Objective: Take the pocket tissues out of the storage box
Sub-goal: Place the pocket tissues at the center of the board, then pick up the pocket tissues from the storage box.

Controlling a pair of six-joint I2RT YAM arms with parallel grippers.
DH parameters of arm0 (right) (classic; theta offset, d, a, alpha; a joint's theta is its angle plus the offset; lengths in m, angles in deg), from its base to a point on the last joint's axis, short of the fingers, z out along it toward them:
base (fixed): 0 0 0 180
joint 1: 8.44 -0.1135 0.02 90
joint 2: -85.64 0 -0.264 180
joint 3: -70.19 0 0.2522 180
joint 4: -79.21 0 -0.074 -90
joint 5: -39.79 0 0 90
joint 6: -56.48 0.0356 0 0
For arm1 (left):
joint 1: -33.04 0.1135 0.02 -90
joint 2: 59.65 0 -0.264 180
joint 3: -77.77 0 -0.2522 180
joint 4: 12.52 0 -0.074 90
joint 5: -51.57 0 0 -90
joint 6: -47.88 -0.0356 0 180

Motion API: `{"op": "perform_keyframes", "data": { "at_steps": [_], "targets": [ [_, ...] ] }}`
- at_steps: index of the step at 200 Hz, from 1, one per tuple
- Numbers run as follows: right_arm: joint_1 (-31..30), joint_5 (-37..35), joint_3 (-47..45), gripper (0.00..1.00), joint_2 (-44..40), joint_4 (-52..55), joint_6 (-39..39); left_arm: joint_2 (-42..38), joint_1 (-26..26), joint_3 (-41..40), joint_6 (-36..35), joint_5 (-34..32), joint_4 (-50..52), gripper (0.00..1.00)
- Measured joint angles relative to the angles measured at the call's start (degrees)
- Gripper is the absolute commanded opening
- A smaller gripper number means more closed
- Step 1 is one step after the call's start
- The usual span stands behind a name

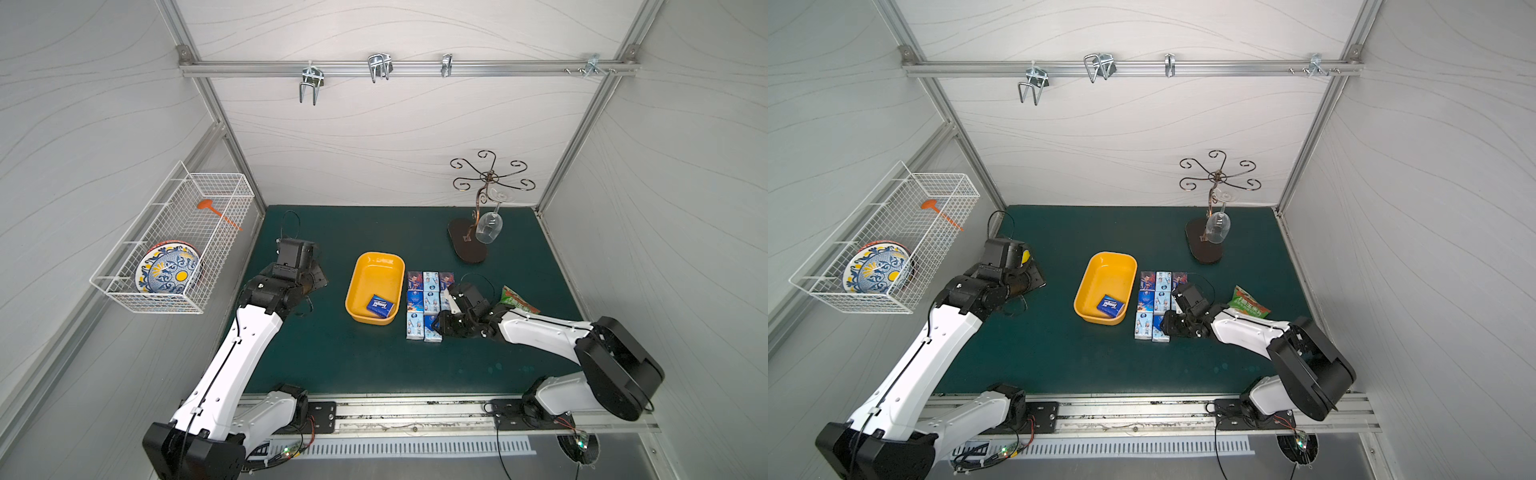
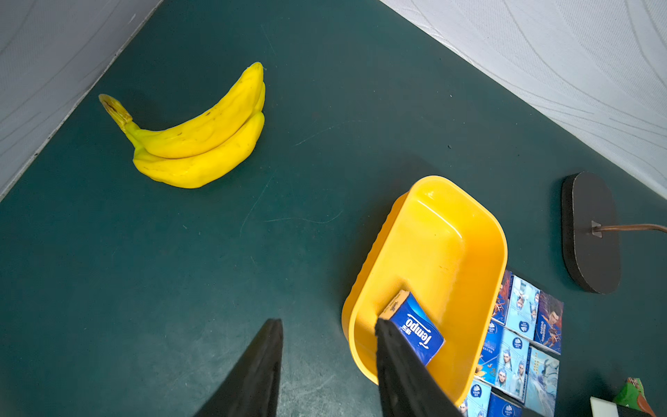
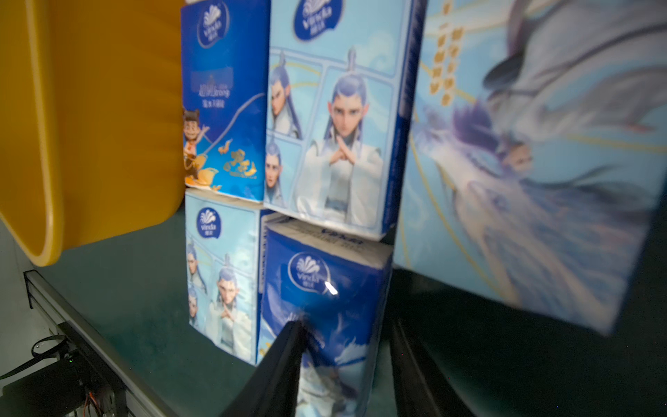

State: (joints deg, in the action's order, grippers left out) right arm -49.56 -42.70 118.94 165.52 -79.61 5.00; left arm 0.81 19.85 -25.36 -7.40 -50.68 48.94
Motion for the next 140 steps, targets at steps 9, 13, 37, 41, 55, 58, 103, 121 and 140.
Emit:
{"op": "perform_keyframes", "data": {
  "at_steps": [9, 13, 37, 41, 55, 58, 103, 121, 140],
  "targets": [
    [0.0, 0.0, 0.5, 0.47, -1.0, 1.1, -0.2, 0.0, 0.0, 0.0, 0.0, 0.0, 0.0, 0.46],
    [0.0, 0.0, 0.7, 0.47, -1.4, 1.4, -0.4, 0.0, 0.0, 0.0, 0.0, 0.0, 0.0, 0.46],
    [0.0, -0.1, 2.5, 0.48, -4.6, 3.7, -0.8, 0.0, 0.0, 0.0, 0.0, 0.0, 0.0, 0.46],
    [0.0, -0.1, 2.7, 0.48, -5.1, 3.8, -0.9, 0.0, 0.0, 0.0, 0.0, 0.0, 0.0, 0.46],
    [-0.3, -1.2, 4.2, 0.48, -6.3, 5.8, -1.6, 0.0, 0.0, 0.0, 0.0, 0.0, 0.0, 0.46],
    [-0.4, -1.3, 4.5, 0.48, -6.5, 6.1, -1.7, 0.0, 0.0, 0.0, 0.0, 0.0, 0.0, 0.46],
    [-4.2, -6.4, 19.1, 0.51, -2.1, 14.5, -7.5, 0.0, 0.0, 0.0, 0.0, 0.3, 0.0, 0.46],
    [-7.4, -7.8, 29.4, 0.52, 4.3, 18.0, -11.7, 0.0, -0.2, 0.0, 0.0, 0.4, 0.0, 0.46],
    [-10.1, -8.0, 39.0, 0.53, 11.4, 20.5, -16.1, 0.0, -0.3, -0.1, 0.0, 0.3, 0.0, 0.46]
  ]
}}
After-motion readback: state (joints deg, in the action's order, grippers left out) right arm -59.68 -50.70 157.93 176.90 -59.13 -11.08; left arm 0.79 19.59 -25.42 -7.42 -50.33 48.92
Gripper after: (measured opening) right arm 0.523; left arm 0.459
